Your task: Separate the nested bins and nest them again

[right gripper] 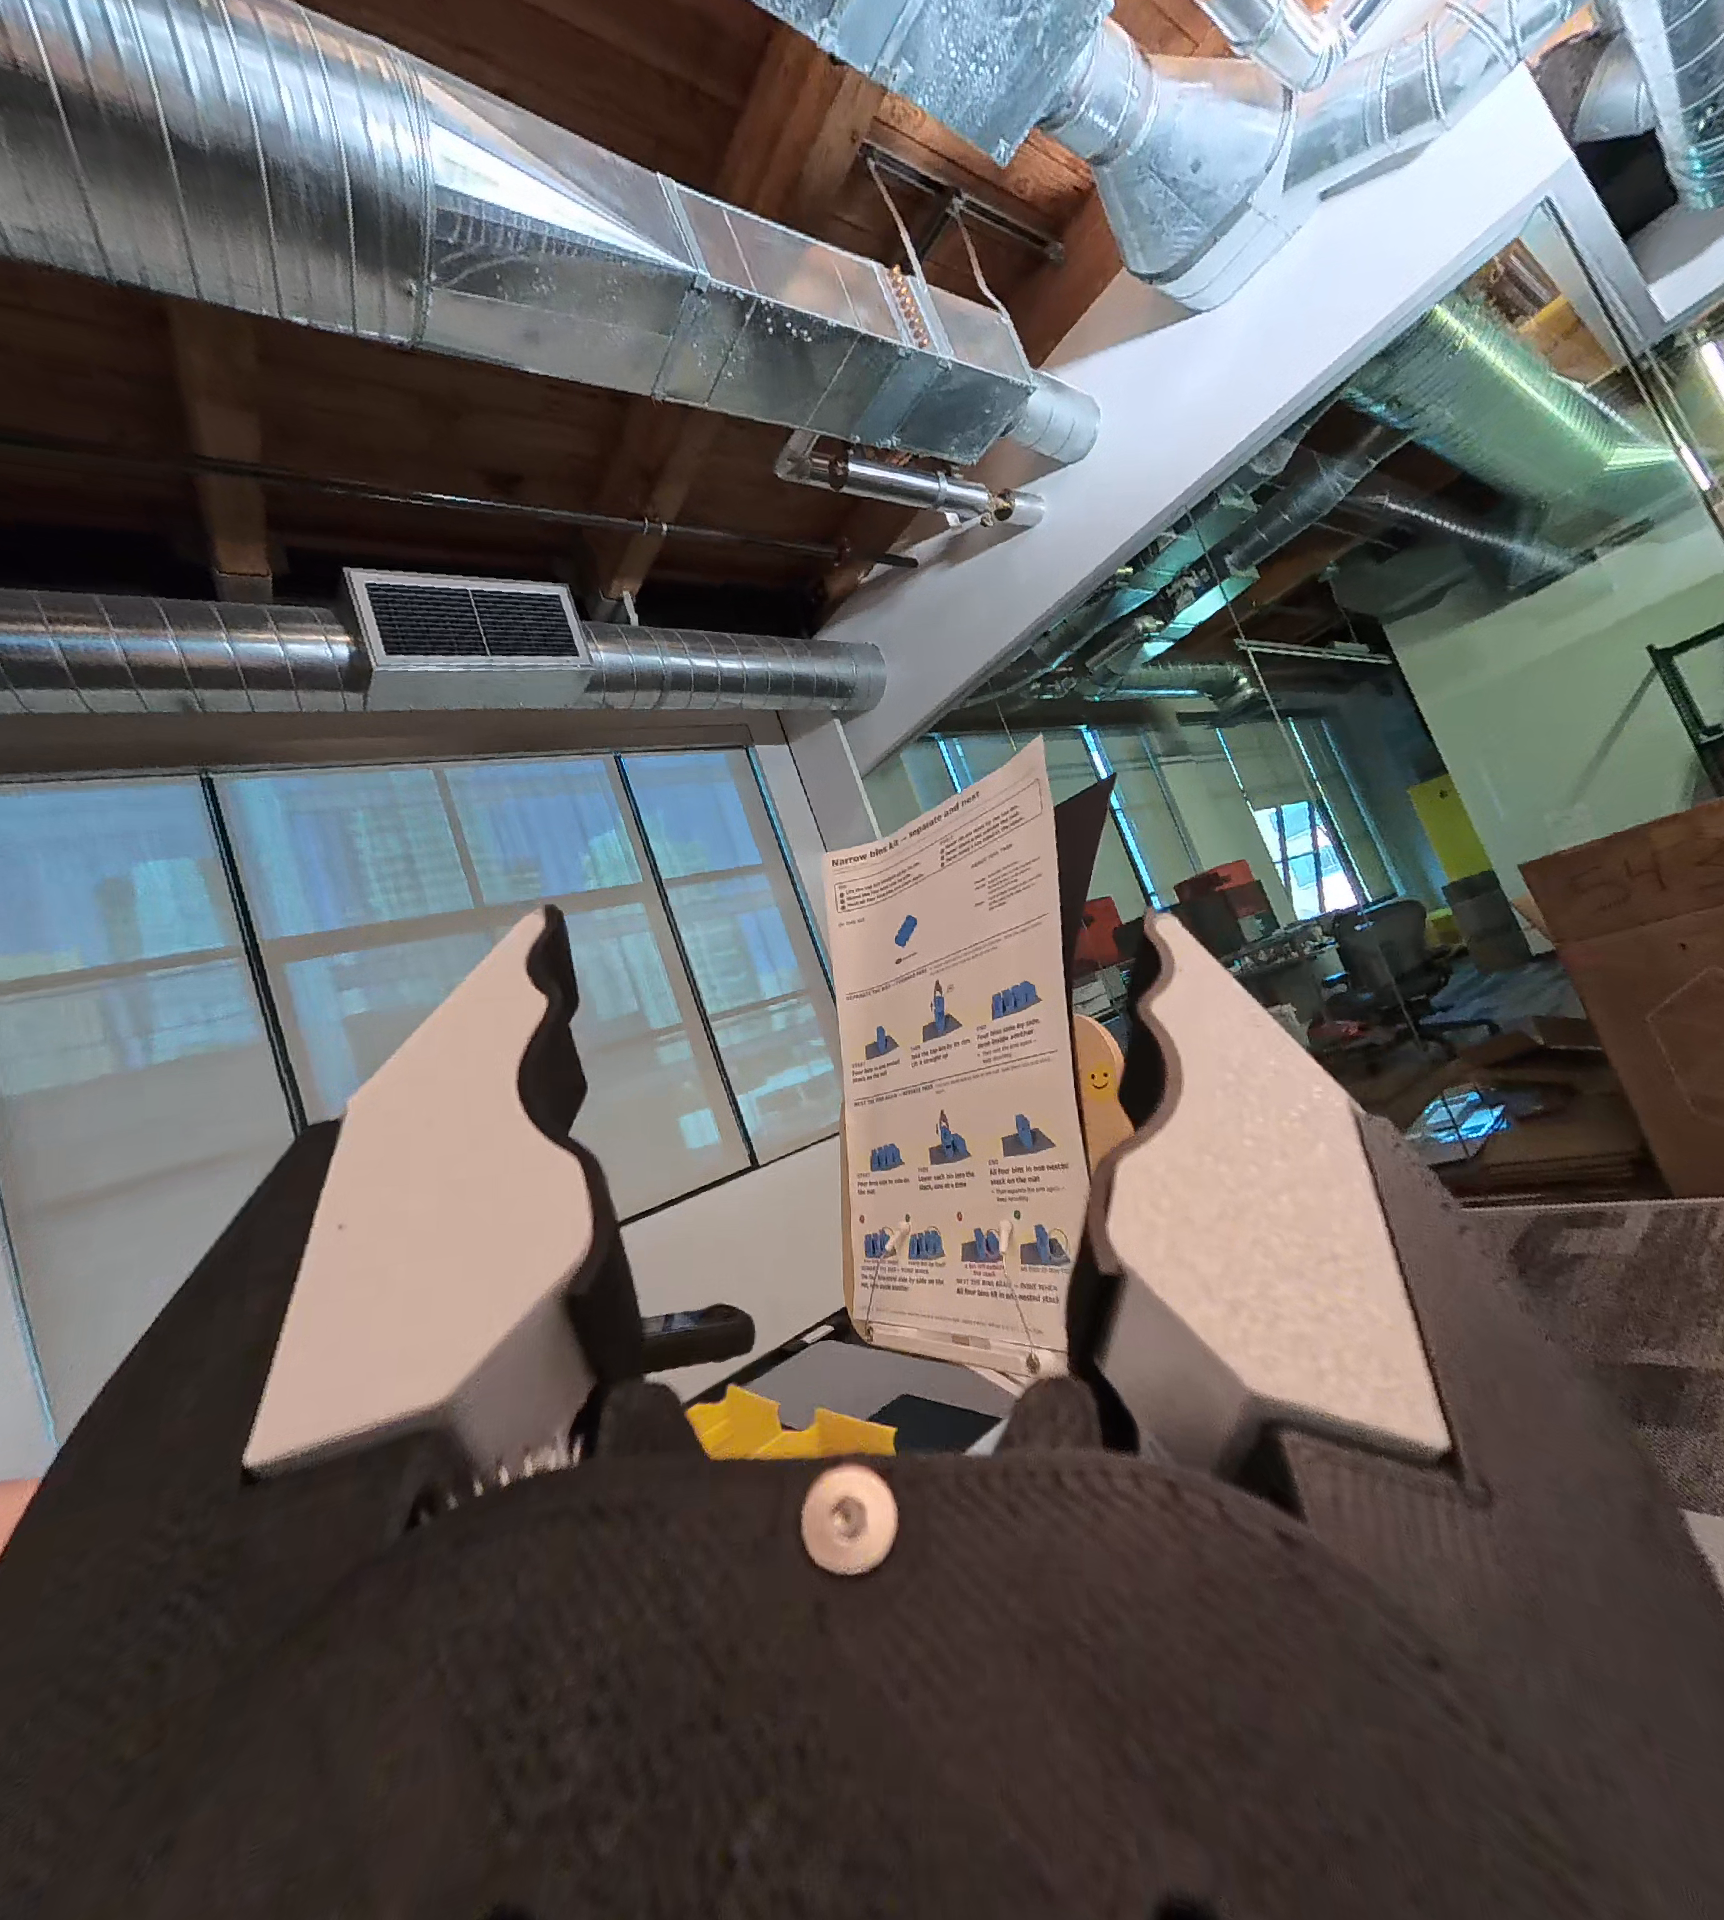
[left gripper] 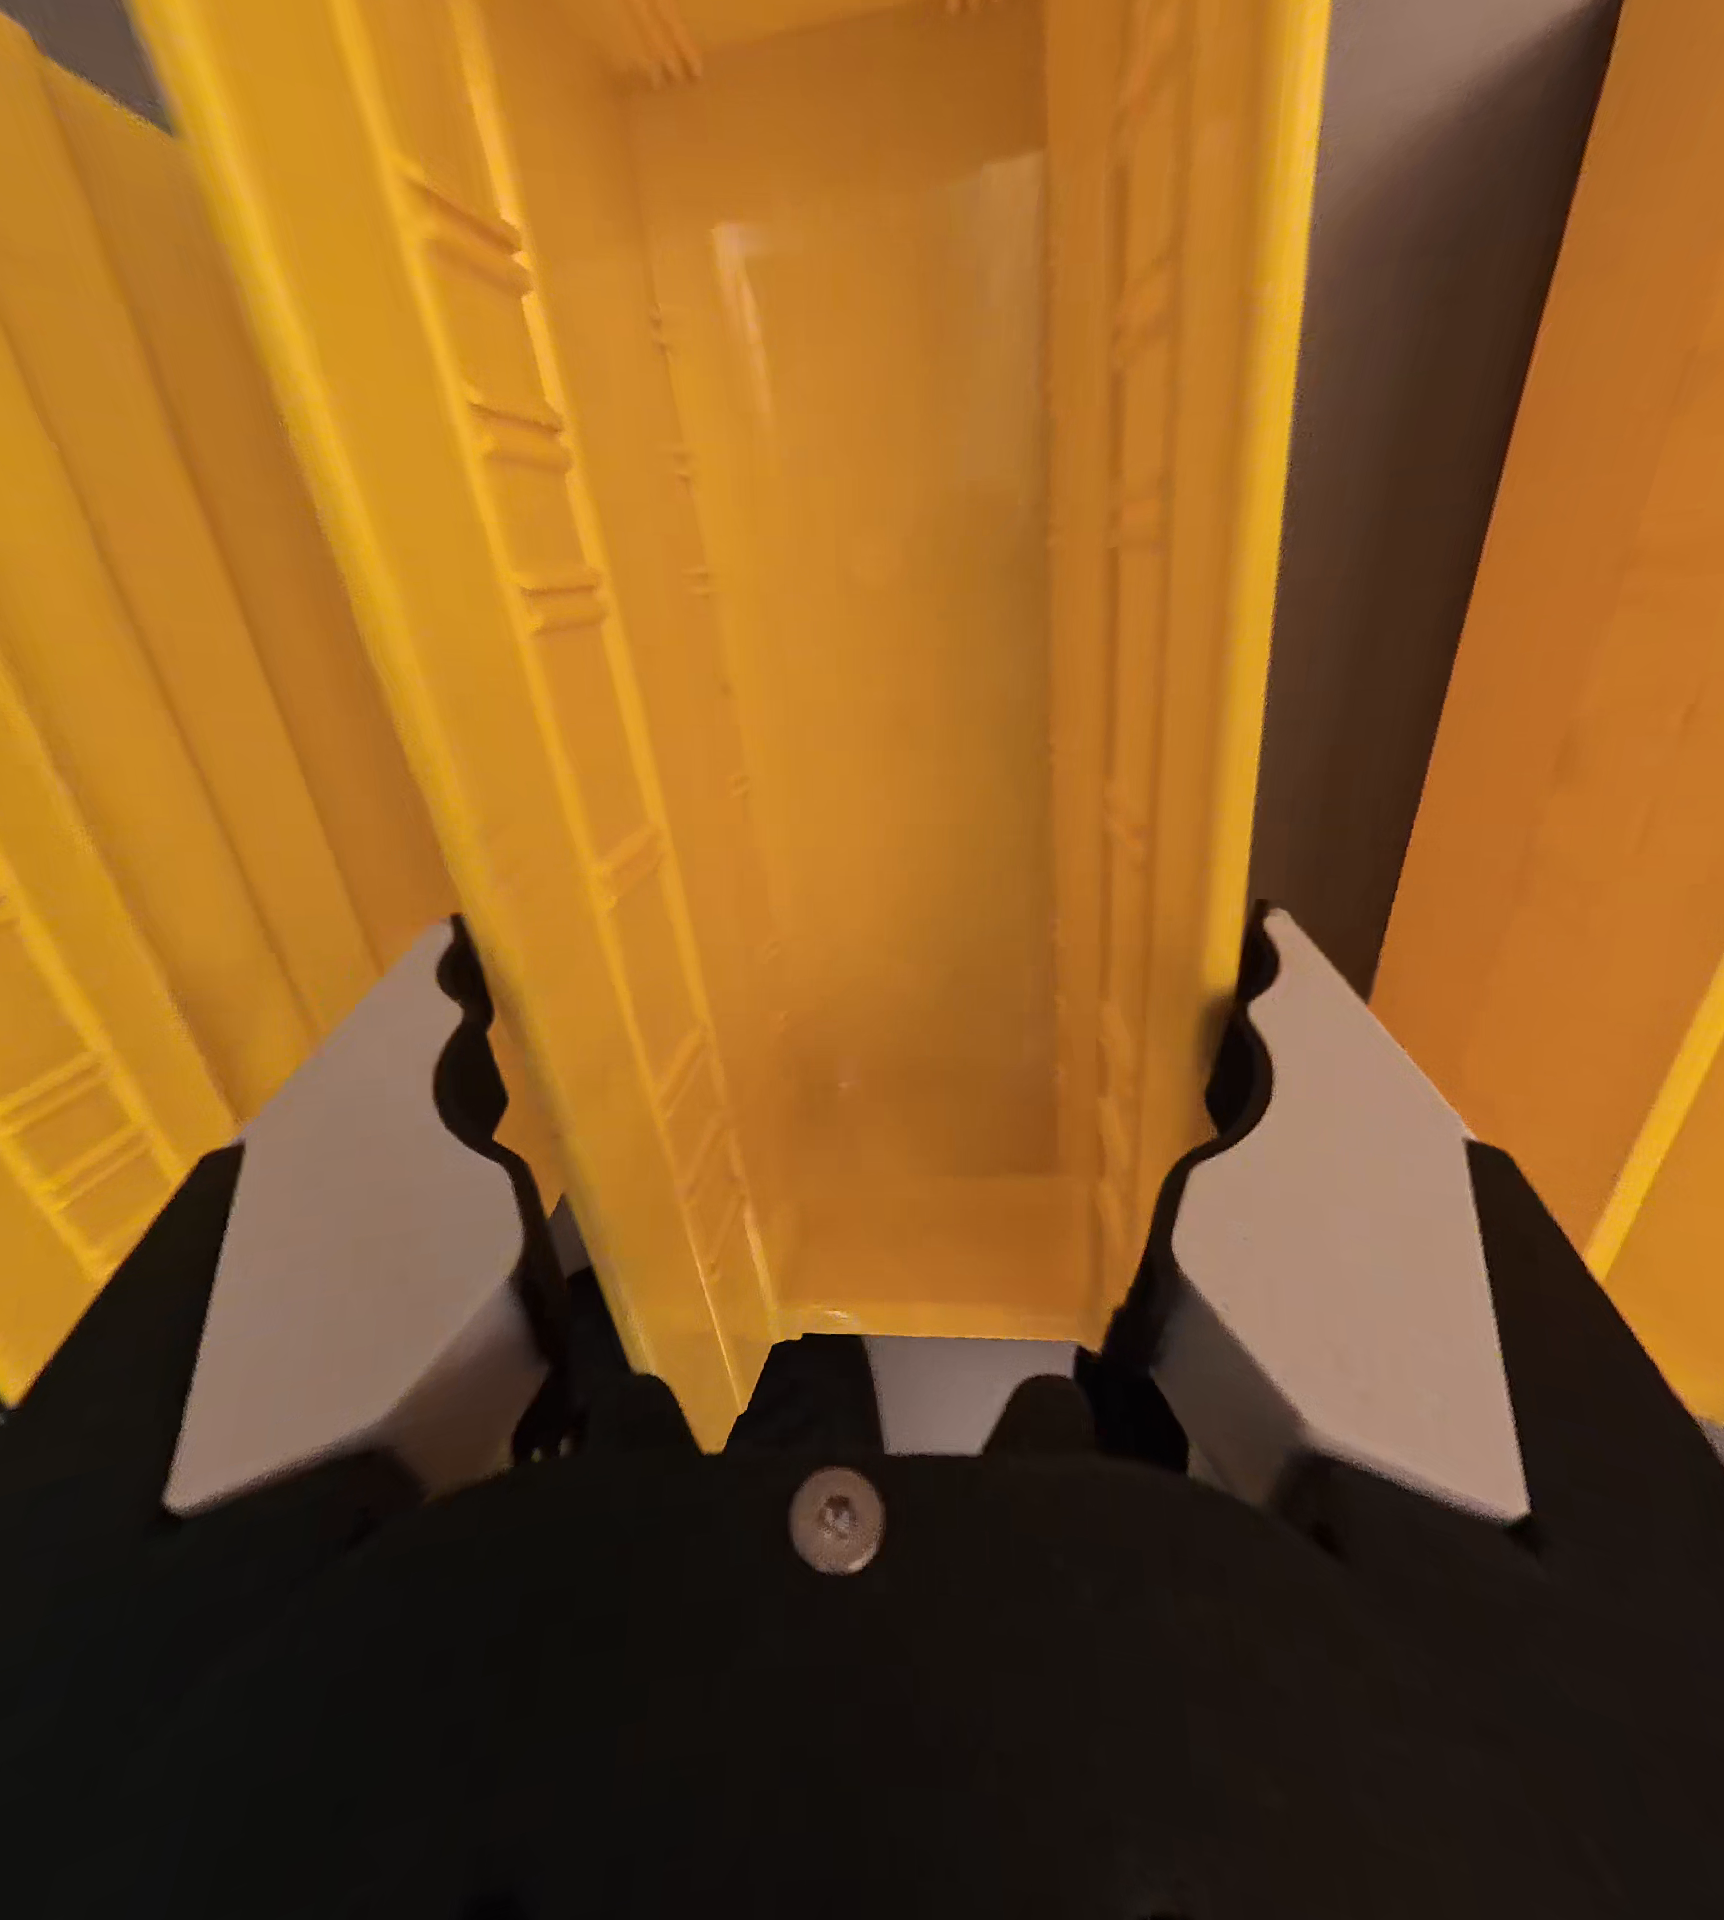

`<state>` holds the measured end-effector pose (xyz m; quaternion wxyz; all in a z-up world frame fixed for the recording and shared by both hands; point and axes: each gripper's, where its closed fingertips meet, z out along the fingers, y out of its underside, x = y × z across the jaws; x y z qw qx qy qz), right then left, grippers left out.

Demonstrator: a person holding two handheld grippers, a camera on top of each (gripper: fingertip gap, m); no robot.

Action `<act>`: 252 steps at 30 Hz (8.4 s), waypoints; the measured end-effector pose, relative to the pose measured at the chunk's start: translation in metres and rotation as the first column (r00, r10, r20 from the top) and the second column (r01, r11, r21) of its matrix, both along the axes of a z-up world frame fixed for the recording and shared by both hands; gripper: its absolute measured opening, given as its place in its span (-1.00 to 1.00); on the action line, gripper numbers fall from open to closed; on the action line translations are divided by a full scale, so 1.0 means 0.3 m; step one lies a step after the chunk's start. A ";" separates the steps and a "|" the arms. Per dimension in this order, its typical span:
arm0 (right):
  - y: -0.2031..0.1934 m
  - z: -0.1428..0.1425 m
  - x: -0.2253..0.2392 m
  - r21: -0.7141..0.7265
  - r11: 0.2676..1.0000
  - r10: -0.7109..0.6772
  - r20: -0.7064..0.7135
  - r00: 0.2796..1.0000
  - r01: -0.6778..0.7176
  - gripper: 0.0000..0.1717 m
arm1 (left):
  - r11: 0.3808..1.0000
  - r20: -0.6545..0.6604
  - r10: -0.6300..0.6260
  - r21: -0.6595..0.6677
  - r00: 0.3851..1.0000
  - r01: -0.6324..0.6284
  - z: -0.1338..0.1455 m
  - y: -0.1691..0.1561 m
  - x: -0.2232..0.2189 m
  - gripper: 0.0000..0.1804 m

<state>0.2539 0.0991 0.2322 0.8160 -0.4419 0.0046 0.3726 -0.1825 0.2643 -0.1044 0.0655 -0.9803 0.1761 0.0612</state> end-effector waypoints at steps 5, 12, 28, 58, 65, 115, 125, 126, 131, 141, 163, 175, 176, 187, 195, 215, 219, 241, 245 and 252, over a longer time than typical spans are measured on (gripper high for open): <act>-0.003 0.001 0.007 0.007 1.000 0.016 -0.017 1.000 -0.016 0.20 | 1.000 0.000 -0.005 -0.010 1.000 0.005 0.005 0.015 -0.004 0.42; 0.012 -0.012 0.010 -0.014 0.999 0.041 -0.032 0.999 -0.041 0.19 | 0.995 0.041 0.045 -0.093 0.998 -0.041 0.034 -0.029 -0.015 0.29; 0.006 -0.020 0.051 -0.003 0.998 0.067 -0.085 0.994 -0.067 0.14 | 1.000 -0.044 0.008 -0.012 0.999 -0.009 0.426 -0.080 0.130 0.28; -0.025 -0.026 0.096 0.026 0.992 0.126 -0.136 0.983 -0.124 0.13 | 0.997 -0.010 -0.069 -0.034 0.998 0.068 0.235 -0.186 0.521 0.31; -0.015 -0.027 0.076 0.018 0.990 0.138 -0.127 0.982 -0.137 0.13 | 0.999 0.055 -0.054 -0.001 0.997 0.054 0.139 -0.186 0.523 0.31; 0.094 -0.089 0.003 -0.100 0.987 0.122 -0.071 0.990 -0.129 0.13 | 0.969 0.151 0.050 0.234 0.987 -0.085 0.240 0.104 -0.515 0.75; 0.167 -0.143 -0.061 -0.191 0.968 0.158 -0.035 0.987 -0.162 0.13 | 0.990 0.122 0.052 0.122 0.991 -0.067 0.059 0.102 -0.530 0.75; 0.170 -0.145 -0.061 -0.193 0.968 0.158 -0.036 0.987 -0.162 0.12 | 0.993 0.100 0.052 0.104 0.994 -0.063 0.041 0.099 -0.533 0.75; 0.173 -0.149 -0.052 -0.194 0.967 0.159 -0.047 0.986 -0.165 0.12 | 0.994 0.068 0.077 0.069 0.995 -0.081 -0.012 0.109 -0.540 0.70; 0.174 -0.151 -0.038 -0.189 0.967 0.164 -0.066 0.984 -0.173 0.11 | 0.996 0.032 0.089 -0.010 0.995 -0.089 -0.009 0.090 -0.537 0.47; 0.173 -0.149 -0.023 -0.180 0.968 0.164 -0.082 0.983 -0.176 0.11 | 0.992 0.000 0.118 -0.040 0.993 -0.118 0.059 0.066 -0.528 0.30; 0.159 -0.141 -0.001 -0.162 0.970 0.166 -0.102 0.981 -0.181 0.10 | 0.993 -0.025 0.090 -0.080 0.996 -0.092 0.148 0.022 -0.487 0.27; 0.159 -0.141 -0.001 -0.162 0.970 0.167 -0.102 0.981 -0.182 0.10 | 0.992 -0.027 0.086 -0.088 0.996 -0.089 0.156 0.015 -0.482 0.27; 0.156 -0.141 0.014 -0.154 0.970 0.169 -0.116 0.979 -0.186 0.10 | 0.997 -0.062 0.040 -0.069 0.997 -0.044 0.315 -0.050 -0.367 0.27; 0.151 -0.140 0.012 -0.150 0.969 0.180 -0.121 0.976 -0.198 0.10 | 0.999 -0.077 -0.029 -0.032 0.997 0.026 0.479 -0.163 -0.164 0.26; 0.134 -0.141 0.034 -0.121 0.961 0.225 -0.170 0.959 -0.247 0.09 | 0.992 -0.020 -0.104 -0.070 0.994 0.102 0.567 -0.218 0.368 0.28; 0.130 -0.139 0.043 -0.109 0.961 0.232 -0.184 0.955 -0.254 0.09 | 0.994 -0.011 -0.057 -0.090 0.998 0.056 0.521 -0.185 0.429 0.27; 0.123 -0.143 0.073 -0.083 0.957 0.255 -0.223 0.941 -0.279 0.08 | 0.992 0.031 0.067 -0.105 0.997 -0.064 0.337 -0.137 0.547 0.28; 0.120 -0.141 0.074 -0.081 0.958 0.253 -0.221 0.942 -0.277 0.08 | 0.999 0.076 0.047 -0.023 0.996 -0.045 0.297 -0.126 0.544 0.27; 0.111 -0.142 0.087 -0.078 0.959 0.249 -0.227 0.942 -0.272 0.07 | 0.997 0.141 0.060 0.034 0.988 -0.066 0.212 -0.125 0.535 0.31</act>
